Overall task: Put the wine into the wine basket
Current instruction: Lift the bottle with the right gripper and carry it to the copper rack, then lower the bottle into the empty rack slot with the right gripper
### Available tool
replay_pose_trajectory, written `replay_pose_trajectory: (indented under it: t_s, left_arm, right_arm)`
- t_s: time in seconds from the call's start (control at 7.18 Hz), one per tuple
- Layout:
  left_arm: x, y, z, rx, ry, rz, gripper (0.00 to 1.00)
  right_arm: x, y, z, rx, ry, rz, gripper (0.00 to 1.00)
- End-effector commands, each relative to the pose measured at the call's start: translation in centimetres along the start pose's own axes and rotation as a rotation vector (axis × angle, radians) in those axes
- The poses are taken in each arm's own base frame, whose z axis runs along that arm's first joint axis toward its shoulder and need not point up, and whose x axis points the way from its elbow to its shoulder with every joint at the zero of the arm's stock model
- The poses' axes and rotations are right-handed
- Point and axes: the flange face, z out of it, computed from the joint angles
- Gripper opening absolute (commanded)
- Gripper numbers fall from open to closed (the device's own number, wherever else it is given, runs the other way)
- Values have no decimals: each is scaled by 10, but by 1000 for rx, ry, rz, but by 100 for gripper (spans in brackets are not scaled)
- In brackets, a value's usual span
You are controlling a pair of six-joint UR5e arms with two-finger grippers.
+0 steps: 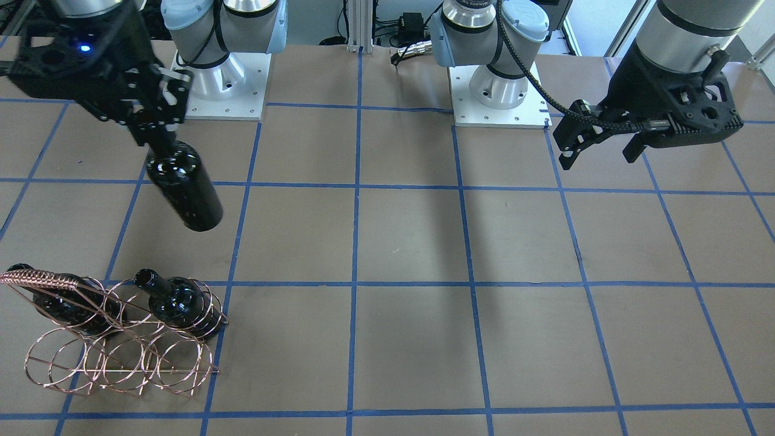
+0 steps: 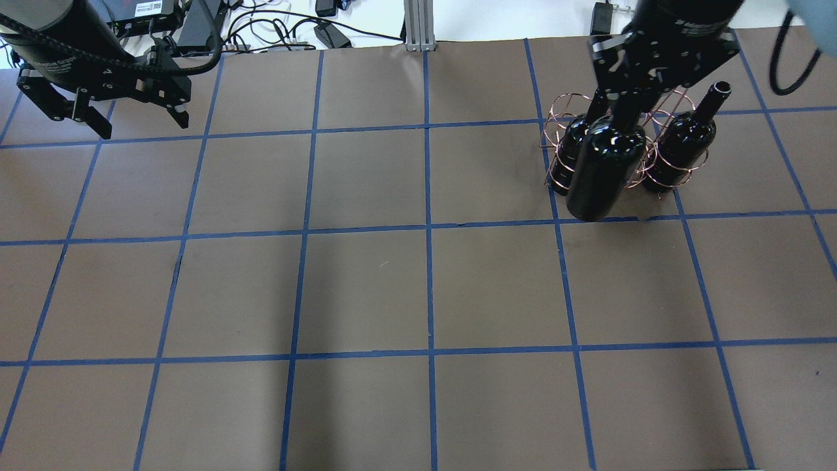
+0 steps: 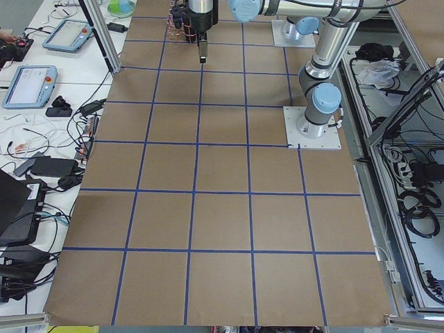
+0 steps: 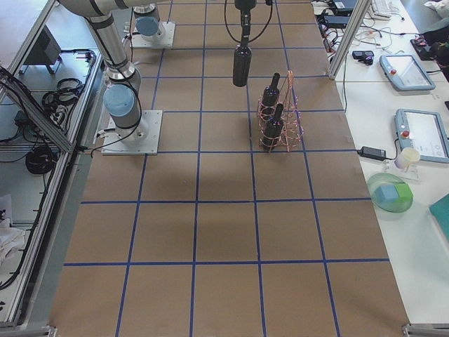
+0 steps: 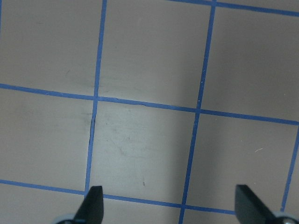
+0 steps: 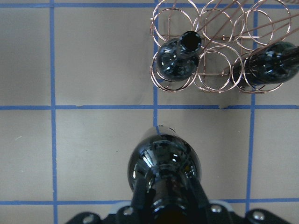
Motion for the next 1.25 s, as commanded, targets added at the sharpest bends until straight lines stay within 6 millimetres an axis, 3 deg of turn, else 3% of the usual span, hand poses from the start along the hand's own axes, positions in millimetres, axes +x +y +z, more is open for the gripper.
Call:
replay_pose_trajectory:
  t_s: [0.0, 0.14, 0.42, 1.11]
  left_arm:
    - [0, 0, 0, 0, 0, 0, 100]
    - [-1, 0, 0, 1, 0, -1, 100]
    - [-1, 0, 0, 1, 0, -1, 100]
    - [-1, 0, 0, 1, 2, -1, 100]
  right_arm:
    - [86, -10, -1, 0, -13, 17, 3]
    - [88, -26, -4, 36, -25, 20, 3]
    - [98, -74, 12, 68, -19, 10, 4]
    - [104, -112, 63, 90, -31, -56, 4]
